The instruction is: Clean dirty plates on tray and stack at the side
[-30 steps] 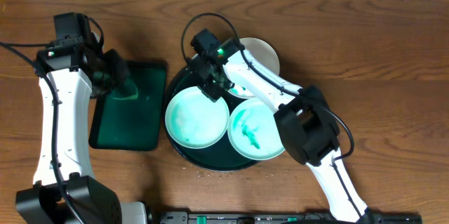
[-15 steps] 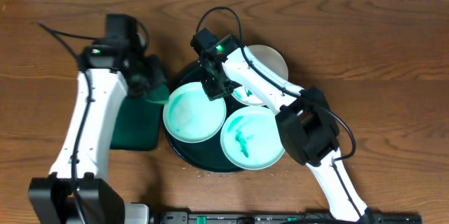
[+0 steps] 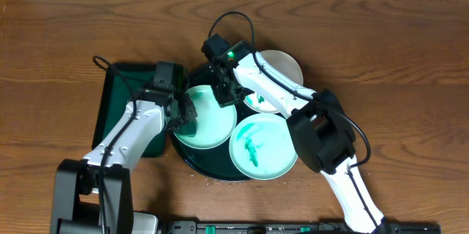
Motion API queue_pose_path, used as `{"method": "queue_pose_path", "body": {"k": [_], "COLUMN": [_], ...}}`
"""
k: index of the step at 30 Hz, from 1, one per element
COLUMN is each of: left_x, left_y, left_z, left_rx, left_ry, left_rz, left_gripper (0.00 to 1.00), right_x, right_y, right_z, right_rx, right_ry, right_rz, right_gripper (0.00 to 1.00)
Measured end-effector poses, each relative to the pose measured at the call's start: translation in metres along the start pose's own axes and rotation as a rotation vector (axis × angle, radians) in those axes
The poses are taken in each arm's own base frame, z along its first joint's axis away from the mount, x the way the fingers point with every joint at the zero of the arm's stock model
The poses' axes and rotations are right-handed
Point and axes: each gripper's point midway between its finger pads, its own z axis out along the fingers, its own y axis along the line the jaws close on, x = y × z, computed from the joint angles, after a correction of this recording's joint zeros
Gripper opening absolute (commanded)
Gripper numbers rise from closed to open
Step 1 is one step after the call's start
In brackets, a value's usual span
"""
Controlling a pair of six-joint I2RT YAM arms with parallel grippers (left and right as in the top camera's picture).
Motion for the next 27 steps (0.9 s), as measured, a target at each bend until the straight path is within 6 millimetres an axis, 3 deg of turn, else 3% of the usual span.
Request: {"method": "queue_pose_path", "body": {"k": [9,14,20,23,27], "left_x": [0.004,0.012,0.022,0.016,0.001], "left_y": [0.009,-0.010,-0.048,-0.044,-0.017], "left_z": [0.014,0.018,0.016,0.016,0.018], "left_rx": [-0.067,0.030,0.195,0.166,0.014], "left_ry": [-0.072,-0.046,-0.030,-0.057,-0.124], "left_rz": [0.013,0.115,0.265,0.267,0.197], "left_gripper": [0.07,0.07,0.07,0.07,0.07], "right_x": [0.000,0.000,0.000,0.000,0.000], "right_y": [0.000,0.000,0.000,0.000,0.000], "right_z": [0.000,0.000,0.000,0.000,0.000], "right_rx": [-0.001,-0.001,-0.001,-0.001,-0.001], "right_ry": [-0.003,-0.003,-0.003,-0.003,-0.003], "right_rz": [-0.001,-0.001,-0.001,-0.001,-0.001], "right_gripper": [0.01,0.01,0.01,0.01,0.01]}}
